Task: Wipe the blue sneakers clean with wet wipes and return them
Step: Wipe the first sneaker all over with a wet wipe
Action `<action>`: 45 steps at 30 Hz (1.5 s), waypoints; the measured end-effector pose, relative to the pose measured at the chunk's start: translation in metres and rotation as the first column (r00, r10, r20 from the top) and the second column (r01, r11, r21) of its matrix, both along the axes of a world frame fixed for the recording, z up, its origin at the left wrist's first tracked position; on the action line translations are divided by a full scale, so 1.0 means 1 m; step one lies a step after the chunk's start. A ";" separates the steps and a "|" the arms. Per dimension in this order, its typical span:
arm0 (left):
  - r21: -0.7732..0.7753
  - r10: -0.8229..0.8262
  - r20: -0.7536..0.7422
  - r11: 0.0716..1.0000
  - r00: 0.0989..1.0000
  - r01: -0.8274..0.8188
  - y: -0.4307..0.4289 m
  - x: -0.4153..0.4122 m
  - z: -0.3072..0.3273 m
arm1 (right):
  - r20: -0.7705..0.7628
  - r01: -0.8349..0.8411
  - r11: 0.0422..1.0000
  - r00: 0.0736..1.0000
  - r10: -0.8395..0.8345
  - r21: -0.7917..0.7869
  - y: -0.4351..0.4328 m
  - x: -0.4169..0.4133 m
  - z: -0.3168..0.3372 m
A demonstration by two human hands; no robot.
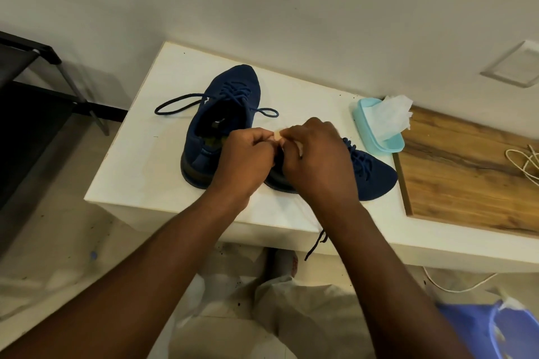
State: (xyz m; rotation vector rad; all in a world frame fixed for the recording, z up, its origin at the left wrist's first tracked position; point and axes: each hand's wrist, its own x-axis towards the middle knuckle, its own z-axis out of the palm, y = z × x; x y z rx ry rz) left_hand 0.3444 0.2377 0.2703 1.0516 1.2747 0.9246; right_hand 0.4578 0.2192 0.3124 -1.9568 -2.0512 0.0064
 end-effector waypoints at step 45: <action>-0.267 0.194 0.277 0.956 0.941 -0.118 -0.011 0.011 0.004 | 0.074 -0.015 0.991 0.997 0.005 0.135 -0.018 0.024 -0.019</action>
